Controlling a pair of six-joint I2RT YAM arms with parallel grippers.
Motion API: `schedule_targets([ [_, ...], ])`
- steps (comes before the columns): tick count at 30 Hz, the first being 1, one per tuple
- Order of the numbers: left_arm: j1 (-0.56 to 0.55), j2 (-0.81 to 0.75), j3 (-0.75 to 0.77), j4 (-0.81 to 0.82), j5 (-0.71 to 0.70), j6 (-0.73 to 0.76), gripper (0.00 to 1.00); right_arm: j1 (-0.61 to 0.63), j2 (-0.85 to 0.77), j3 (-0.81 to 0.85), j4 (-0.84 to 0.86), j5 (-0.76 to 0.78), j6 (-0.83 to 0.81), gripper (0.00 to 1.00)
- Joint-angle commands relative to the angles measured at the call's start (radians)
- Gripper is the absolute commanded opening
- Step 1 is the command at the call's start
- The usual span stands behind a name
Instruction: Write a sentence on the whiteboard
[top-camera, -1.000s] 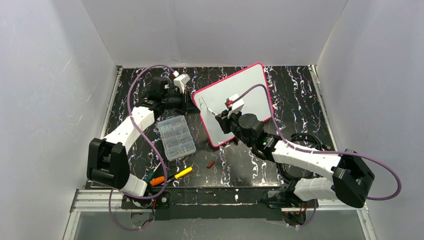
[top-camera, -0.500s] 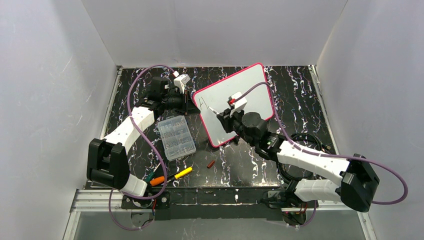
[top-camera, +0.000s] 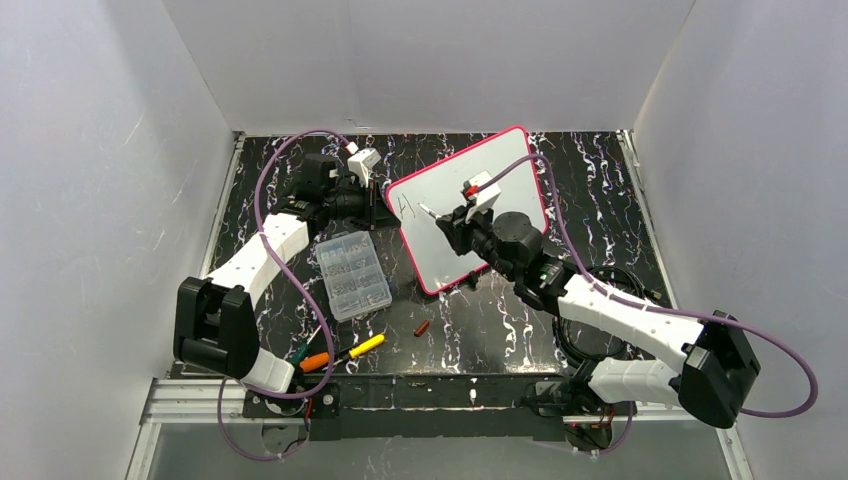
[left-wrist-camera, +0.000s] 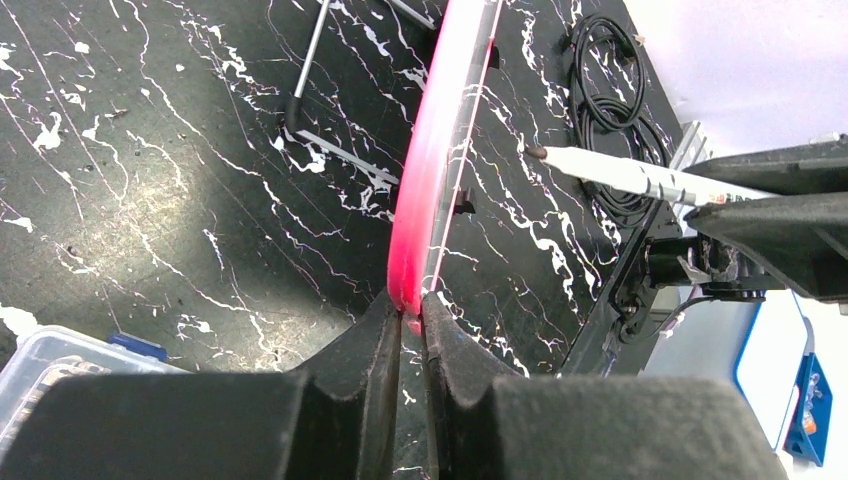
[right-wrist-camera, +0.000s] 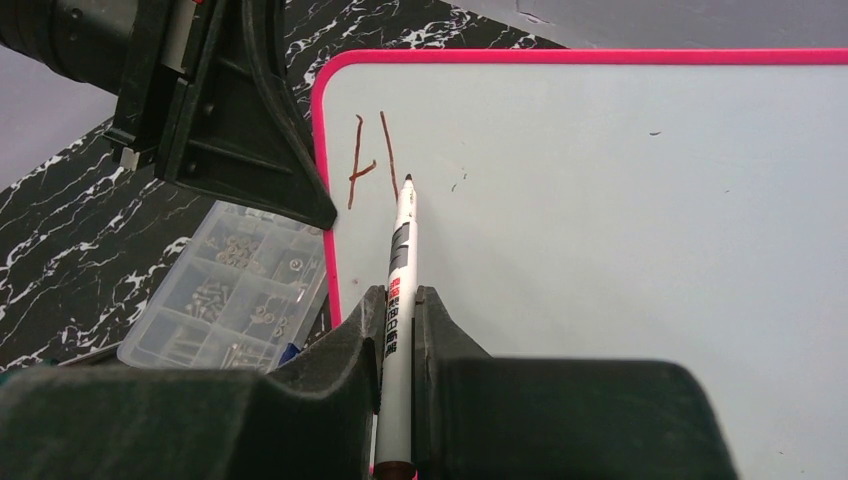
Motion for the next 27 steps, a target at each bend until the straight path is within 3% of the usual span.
schedule_targets([
  [1, -0.017, -0.030, 0.013, -0.045, 0.009, 0.027, 0.00, -0.040, 0.003, 0.046, 0.060, -0.073, -0.002, 0.01],
  [11, -0.017, -0.025, 0.014, -0.045, 0.011, 0.028, 0.00, -0.079, 0.039, 0.042, 0.109, -0.128, 0.012, 0.01],
  [27, -0.016, -0.030, 0.015, -0.045, 0.017, 0.028, 0.00, -0.082, 0.091, 0.057, 0.131, -0.087, 0.007, 0.01],
])
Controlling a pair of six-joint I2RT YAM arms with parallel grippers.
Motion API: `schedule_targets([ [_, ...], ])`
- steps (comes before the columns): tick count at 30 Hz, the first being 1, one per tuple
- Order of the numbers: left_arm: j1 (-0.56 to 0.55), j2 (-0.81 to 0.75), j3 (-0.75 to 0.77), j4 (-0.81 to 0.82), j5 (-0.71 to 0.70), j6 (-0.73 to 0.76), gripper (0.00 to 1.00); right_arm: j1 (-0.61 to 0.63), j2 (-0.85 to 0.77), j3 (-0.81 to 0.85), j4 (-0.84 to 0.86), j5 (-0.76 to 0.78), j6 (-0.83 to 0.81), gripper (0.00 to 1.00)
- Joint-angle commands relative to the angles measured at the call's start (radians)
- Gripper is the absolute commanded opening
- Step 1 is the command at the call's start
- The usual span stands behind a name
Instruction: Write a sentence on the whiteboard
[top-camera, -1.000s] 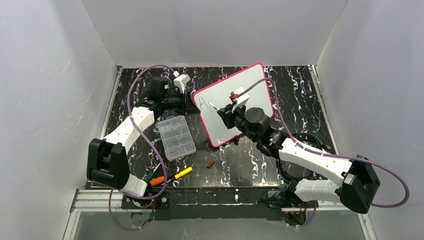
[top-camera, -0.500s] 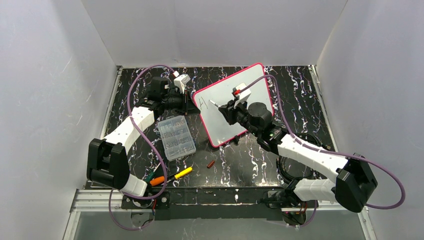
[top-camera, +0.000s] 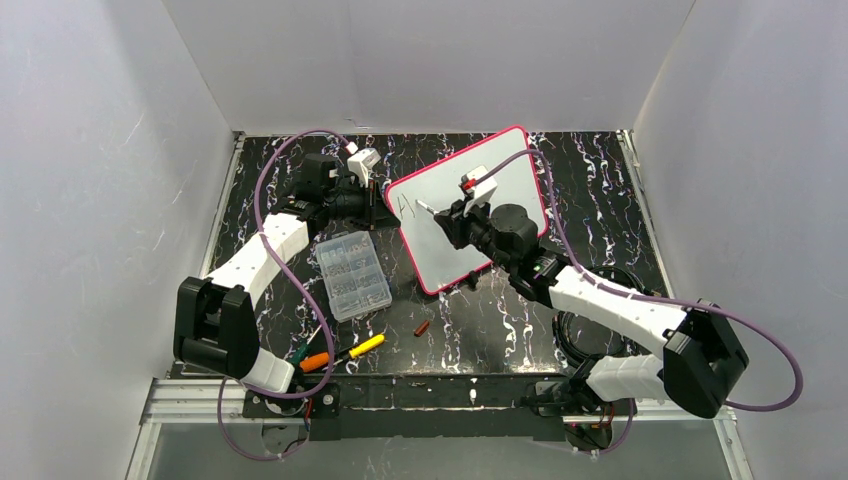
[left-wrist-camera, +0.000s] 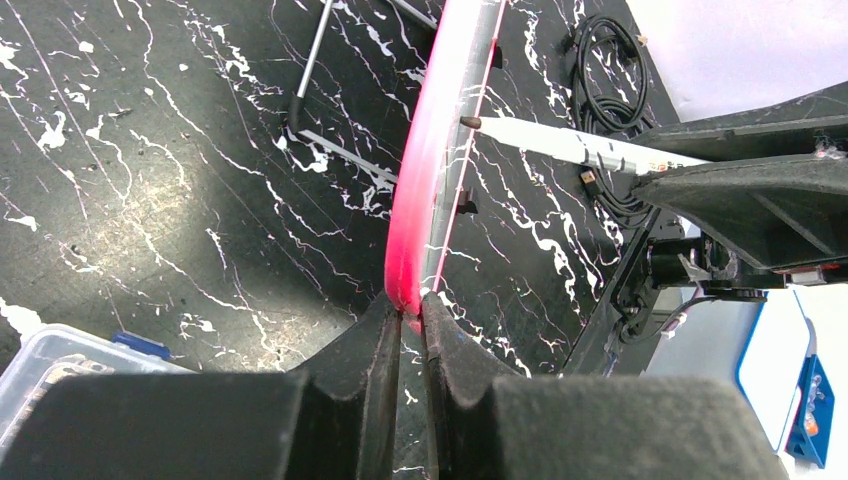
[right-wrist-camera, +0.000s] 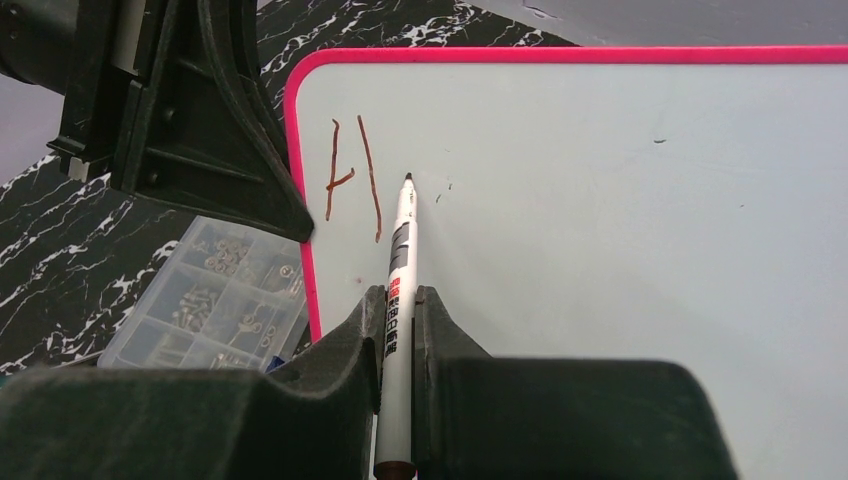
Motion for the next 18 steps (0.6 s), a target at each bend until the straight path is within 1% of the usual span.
schedule_targets([
  [1, -0.016, -0.030, 0.016, -0.045, 0.017, 0.026, 0.00, -0.005, 0.021, 0.056, 0.068, 0.014, 0.004, 0.01],
  [10, -0.017, -0.031, 0.016, -0.045, 0.015, 0.027, 0.00, -0.005, 0.028, 0.056, 0.068, -0.013, -0.009, 0.01],
  [18, -0.017, -0.033, 0.017, -0.045, 0.017, 0.026, 0.00, -0.003, 0.007, 0.003, 0.037, -0.043, 0.011, 0.01],
])
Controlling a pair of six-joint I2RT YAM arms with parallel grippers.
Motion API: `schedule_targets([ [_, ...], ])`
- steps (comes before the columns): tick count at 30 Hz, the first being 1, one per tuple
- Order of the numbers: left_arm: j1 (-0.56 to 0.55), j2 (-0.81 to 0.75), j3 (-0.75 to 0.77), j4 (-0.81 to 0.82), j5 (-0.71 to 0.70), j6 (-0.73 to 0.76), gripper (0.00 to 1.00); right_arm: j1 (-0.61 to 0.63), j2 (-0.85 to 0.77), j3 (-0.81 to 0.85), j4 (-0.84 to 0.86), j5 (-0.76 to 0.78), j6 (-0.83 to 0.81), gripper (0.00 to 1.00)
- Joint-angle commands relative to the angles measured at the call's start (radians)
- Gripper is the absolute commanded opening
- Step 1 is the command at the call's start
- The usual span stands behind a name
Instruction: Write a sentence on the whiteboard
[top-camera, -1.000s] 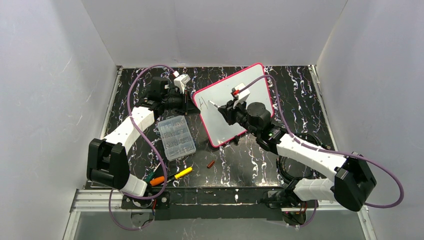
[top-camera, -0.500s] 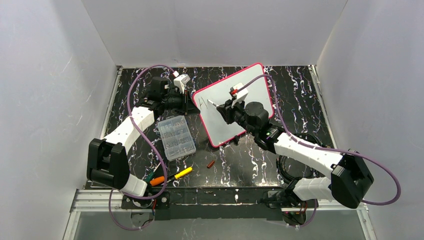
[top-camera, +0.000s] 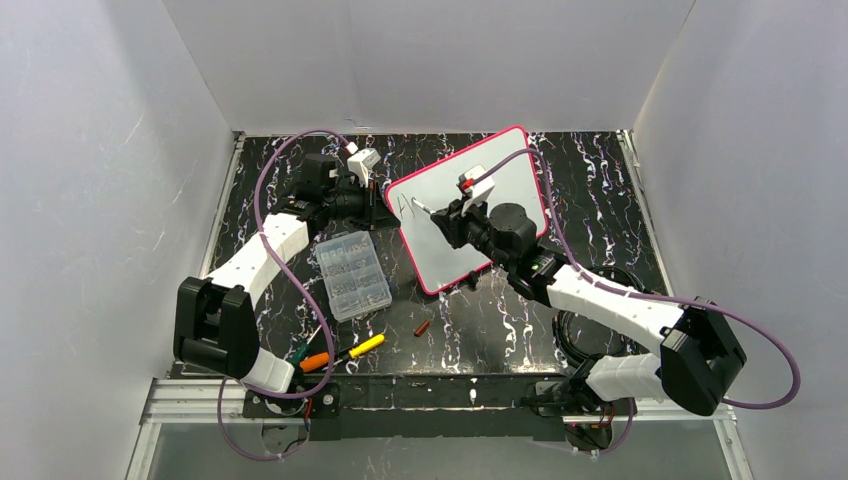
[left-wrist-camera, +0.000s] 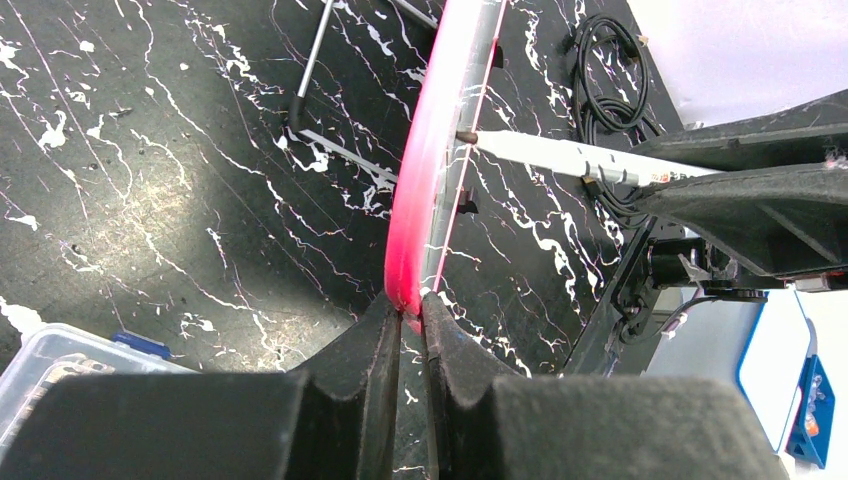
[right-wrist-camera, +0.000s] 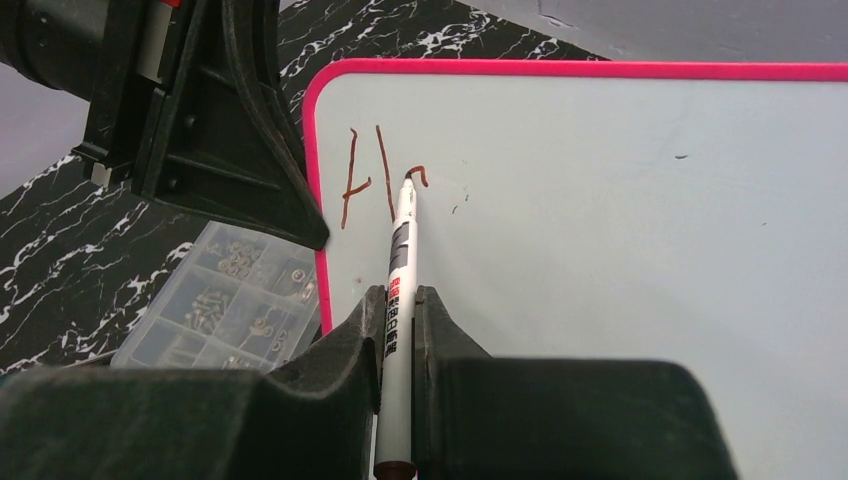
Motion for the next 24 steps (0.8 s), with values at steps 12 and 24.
schedule_targets([
  [12, -0.017, -0.034, 0.018, -0.043, 0.020, 0.025, 0.00, 0.002, -0.051, -0.058, -0.011, 0.022, 0.023, 0.01],
  [24, -0.017, -0.030, 0.016, -0.043, 0.024, 0.025, 0.00, 0.002, -0.019, -0.003, 0.053, 0.044, 0.007, 0.01],
])
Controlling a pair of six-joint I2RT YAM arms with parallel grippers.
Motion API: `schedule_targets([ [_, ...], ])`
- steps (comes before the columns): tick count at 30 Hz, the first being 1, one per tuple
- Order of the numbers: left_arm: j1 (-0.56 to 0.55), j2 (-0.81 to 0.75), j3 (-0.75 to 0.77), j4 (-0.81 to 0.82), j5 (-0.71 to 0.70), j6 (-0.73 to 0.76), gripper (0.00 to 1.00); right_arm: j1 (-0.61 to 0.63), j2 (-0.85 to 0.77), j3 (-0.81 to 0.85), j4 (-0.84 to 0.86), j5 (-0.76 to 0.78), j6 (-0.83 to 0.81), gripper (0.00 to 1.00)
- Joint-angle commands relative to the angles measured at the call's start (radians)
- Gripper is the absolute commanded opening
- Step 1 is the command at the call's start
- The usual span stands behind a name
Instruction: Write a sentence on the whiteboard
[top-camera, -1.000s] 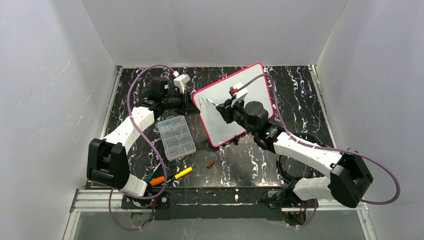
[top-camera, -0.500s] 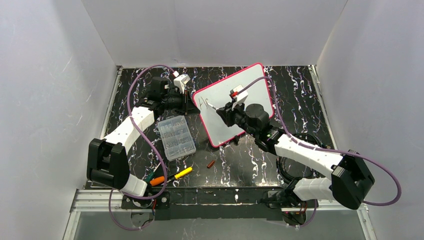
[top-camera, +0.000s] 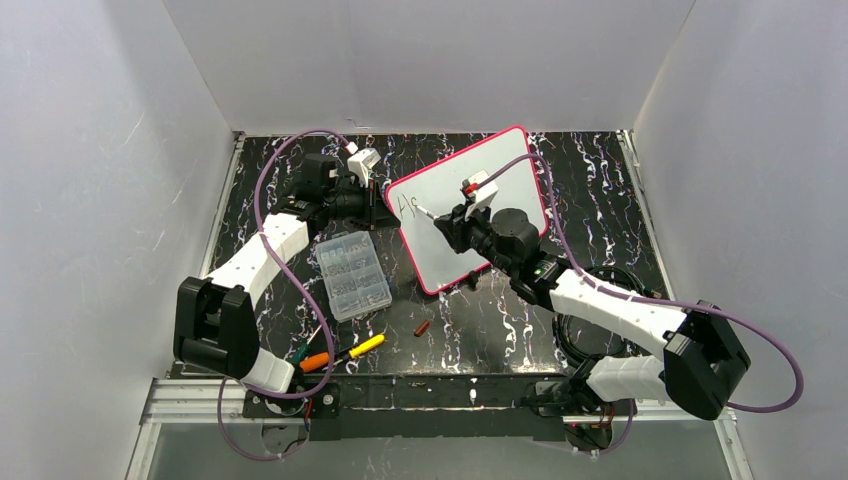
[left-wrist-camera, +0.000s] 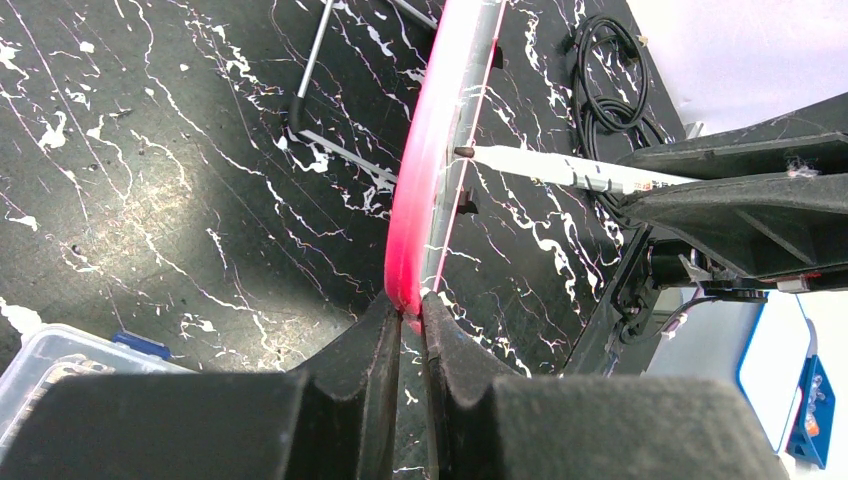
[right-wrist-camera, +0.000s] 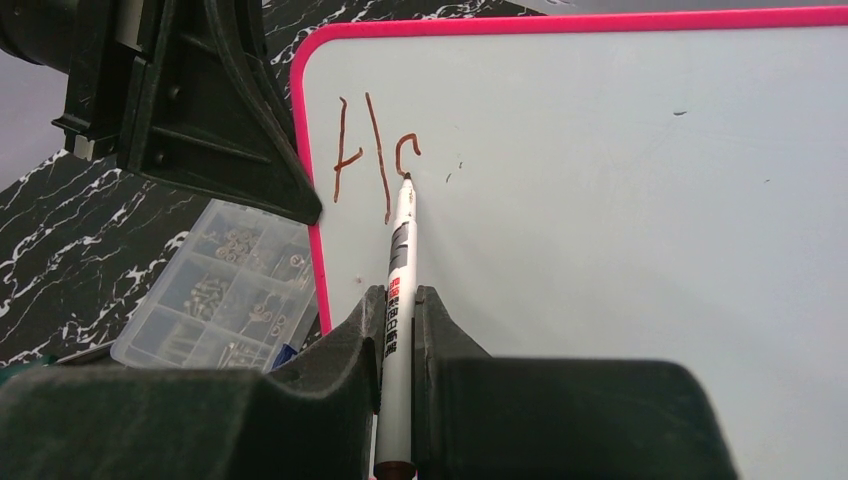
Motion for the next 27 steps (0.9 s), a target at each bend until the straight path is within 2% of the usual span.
schedule_targets([
  [1, -0.017, -0.030, 0.016, -0.043, 0.024, 0.025, 0.00, 0.001, 0.011, 0.046, 0.062, 0.037, -0.019, 0.01],
  [15, -0.017, -0.032, 0.016, -0.044, 0.023, 0.024, 0.00, 0.001, 0.022, 0.059, 0.080, 0.040, -0.027, 0.01],
  [27, -0.016, -0.033, 0.017, -0.044, 0.022, 0.025, 0.00, 0.007, -0.009, -0.007, 0.052, 0.045, -0.001, 0.01],
])
